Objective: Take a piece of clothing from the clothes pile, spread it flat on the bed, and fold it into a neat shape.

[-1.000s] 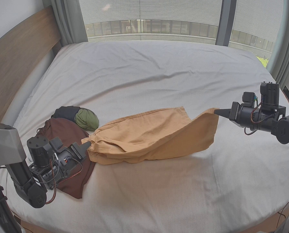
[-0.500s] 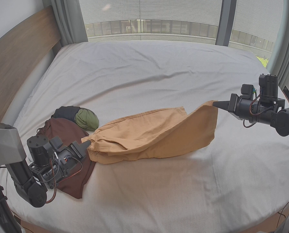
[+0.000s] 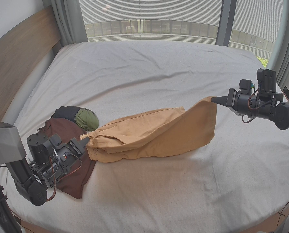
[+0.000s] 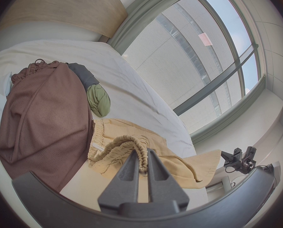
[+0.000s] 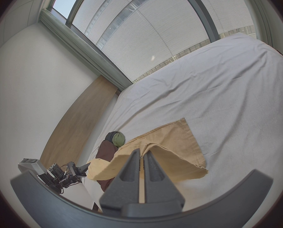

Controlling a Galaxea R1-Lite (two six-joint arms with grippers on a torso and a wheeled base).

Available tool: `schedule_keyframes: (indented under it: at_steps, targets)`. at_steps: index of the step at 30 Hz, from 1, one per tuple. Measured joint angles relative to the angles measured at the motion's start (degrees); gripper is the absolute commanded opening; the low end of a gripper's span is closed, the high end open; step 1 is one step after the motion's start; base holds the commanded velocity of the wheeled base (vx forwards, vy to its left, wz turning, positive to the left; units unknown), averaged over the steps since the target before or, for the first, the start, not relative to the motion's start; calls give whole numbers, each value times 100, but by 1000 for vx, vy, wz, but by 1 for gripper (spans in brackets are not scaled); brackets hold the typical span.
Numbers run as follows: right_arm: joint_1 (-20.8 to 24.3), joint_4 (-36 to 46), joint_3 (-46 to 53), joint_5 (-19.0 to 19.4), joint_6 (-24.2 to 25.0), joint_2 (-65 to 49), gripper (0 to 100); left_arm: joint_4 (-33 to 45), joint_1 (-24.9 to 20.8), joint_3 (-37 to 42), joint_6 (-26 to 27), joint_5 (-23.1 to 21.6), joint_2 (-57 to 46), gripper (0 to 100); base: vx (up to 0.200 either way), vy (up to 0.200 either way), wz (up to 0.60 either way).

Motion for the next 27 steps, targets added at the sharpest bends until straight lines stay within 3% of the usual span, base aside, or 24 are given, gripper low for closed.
schedule_keyframes:
  at_steps: [27]
  targets:
    - [-7, 11, -1326, -30, 168, 1320, 0, 2, 183, -1001, -161, 140, 811, 0, 0, 0, 0]
